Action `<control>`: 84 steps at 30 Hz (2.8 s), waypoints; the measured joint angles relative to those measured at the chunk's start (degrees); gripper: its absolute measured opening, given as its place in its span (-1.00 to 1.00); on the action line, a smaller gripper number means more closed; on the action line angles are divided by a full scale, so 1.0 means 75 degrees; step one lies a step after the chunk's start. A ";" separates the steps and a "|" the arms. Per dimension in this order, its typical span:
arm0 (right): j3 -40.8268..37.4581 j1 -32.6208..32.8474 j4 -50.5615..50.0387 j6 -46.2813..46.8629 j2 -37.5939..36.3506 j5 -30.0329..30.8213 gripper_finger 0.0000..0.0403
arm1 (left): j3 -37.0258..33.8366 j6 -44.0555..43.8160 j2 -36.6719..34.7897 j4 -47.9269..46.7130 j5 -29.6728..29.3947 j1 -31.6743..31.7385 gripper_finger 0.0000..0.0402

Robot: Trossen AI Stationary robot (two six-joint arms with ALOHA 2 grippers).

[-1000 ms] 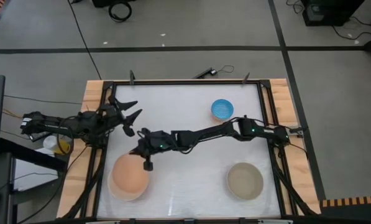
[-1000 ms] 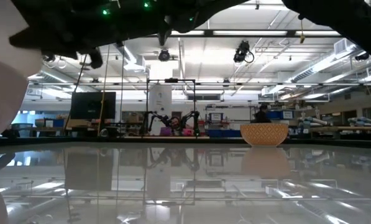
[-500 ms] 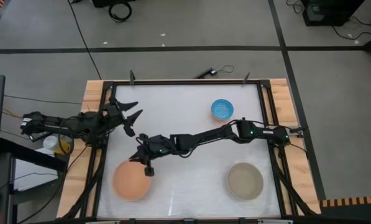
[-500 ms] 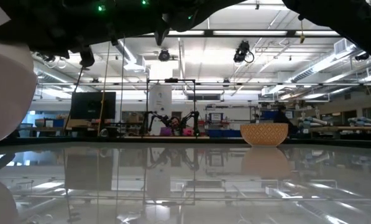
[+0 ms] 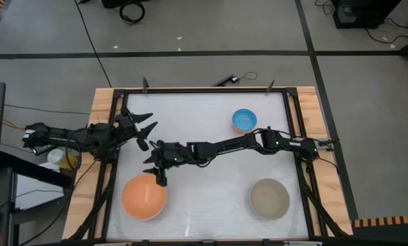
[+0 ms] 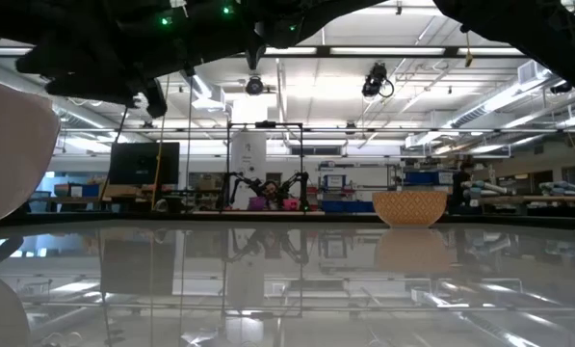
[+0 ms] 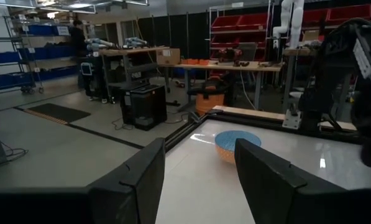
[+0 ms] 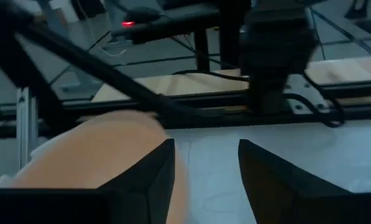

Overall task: Nest bowls inside each other
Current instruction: Stack the gray bowl into the orange bowl

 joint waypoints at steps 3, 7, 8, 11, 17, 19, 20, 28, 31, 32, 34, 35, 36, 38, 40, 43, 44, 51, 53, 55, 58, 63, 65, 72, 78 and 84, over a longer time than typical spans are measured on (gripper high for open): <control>0.0196 -0.0117 -0.0544 0.0155 -0.0011 -0.0006 -0.13 | 0.0000 0.0003 0.0000 -0.0033 0.0009 0.0000 -0.02; 0.0290 -0.0203 -0.1118 0.0227 -0.0014 -0.0006 -0.17 | 0.0000 0.0003 0.0000 -0.0039 0.0009 0.0000 -0.02; 0.0290 -0.0214 -0.1294 0.0192 -0.0014 -0.0005 -0.18 | 0.0000 0.0004 0.0000 -0.0057 0.0009 0.0000 -0.02; 0.0285 -0.0207 -0.2132 -0.0074 -0.0088 0.0217 -0.18 | 0.0000 0.0019 0.0000 -0.0176 0.0008 0.0000 -0.02; 0.0205 -0.0181 -0.4804 0.0092 -0.0796 0.1042 -0.18 | -0.0001 0.0020 -0.0002 -0.0425 0.0006 0.0000 -0.02; -0.0048 -0.0169 -0.5484 0.0219 -0.1007 0.1076 -0.18 | -0.0002 0.0017 -0.0003 -0.0474 0.0006 0.0000 -0.02; -0.0241 -0.0161 -0.5792 0.0260 -0.1141 0.1150 -0.18 | 0.0000 0.0020 -0.0002 -0.0503 0.0006 0.0000 -0.02; -0.2843 0.0073 -0.6842 0.1248 -0.3379 0.2113 -0.18 | -0.0002 -0.0071 -0.0003 -0.0532 0.0222 0.0003 -0.02; -0.4348 0.0283 -0.6842 0.1963 -0.4548 0.2091 -0.18 | -0.0002 -0.0226 0.0025 -0.0445 0.0899 0.0003 -0.02; -0.4841 0.0392 -0.6859 0.2244 -0.4993 0.2057 -0.18 | 0.0000 -0.0251 0.0070 -0.0363 0.1080 0.0003 -0.02; -0.5727 0.0646 -0.6929 0.2770 -0.5769 0.1800 -0.19 | -0.0003 -0.0258 0.0179 -0.0151 0.1312 0.0003 -0.02; -0.6183 0.0796 -0.6985 0.2980 -0.6117 0.1615 -0.19 | -0.0002 -0.0265 0.0263 -0.0065 0.1403 0.0003 -0.02; -0.6582 0.0952 -0.7048 0.3115 -0.6420 0.1449 -0.19 | -0.0003 -0.0265 0.0364 0.0020 0.1472 0.0003 -0.02; -0.7285 0.1283 -0.7164 0.3274 -0.7035 0.1220 -0.19 | -0.0003 -0.0268 0.0613 0.0203 0.1549 0.0003 -0.02; -0.7794 0.1573 -0.7373 0.3531 -0.7590 0.1040 -0.19 | -0.0003 -0.0271 0.0912 0.0386 0.1571 0.0003 -0.02; -0.8320 0.1915 -0.7848 0.4151 -0.8137 0.1018 -0.19 | -0.0003 -0.0340 0.1426 0.0719 0.1577 0.0003 -0.02; -0.8435 0.2006 -0.7989 0.4319 -0.8282 0.1020 -0.19 | -0.0003 -0.0352 0.1605 0.0870 0.1579 0.0003 -0.02; -0.8847 0.2723 -0.8405 0.4778 -0.8888 0.0284 -0.19 | -0.0002 -0.0644 0.2609 0.1845 0.1835 0.0006 -0.02; -0.8862 0.2935 -0.8746 0.4912 -0.8913 0.0035 -0.19 | 0.0062 -0.0744 0.2820 0.1864 0.2019 0.0009 -0.02; -0.8870 0.3153 -0.8906 0.5034 -0.8888 -0.0024 -0.19 | 0.0171 -0.0898 0.3026 0.1879 0.2109 0.0009 -0.02; -0.8910 0.3410 -0.8802 0.5088 -0.8880 0.0050 -0.19 | 0.0367 -0.0947 0.3404 0.1889 0.2126 -0.0016 -0.02; -0.9535 0.3625 -0.8113 0.5477 -0.8877 0.0047 -0.19 | 0.0717 -0.0987 0.4097 0.1889 0.2122 -0.0050 -0.02; -0.9870 0.3660 -0.7984 0.5708 -0.8871 0.0057 -0.19 | 0.0846 -0.0987 0.4340 0.1861 0.2121 -0.0050 -0.02; -1.0569 0.3655 -0.7263 0.6001 -0.8868 0.0406 -0.61 | 0.1341 -0.1240 0.5229 0.1885 0.2373 -0.0052 -0.02; -1.0222 0.2953 -0.5698 0.4951 -0.8867 0.1669 -0.90 | 0.2147 -0.0881 0.6167 0.1342 0.2661 -0.0416 -0.02; -1.0043 0.1648 -0.3101 0.4167 -0.8865 0.2370 -0.95 | 0.3232 0.2430 0.7191 0.1270 0.2662 -0.1480 -0.02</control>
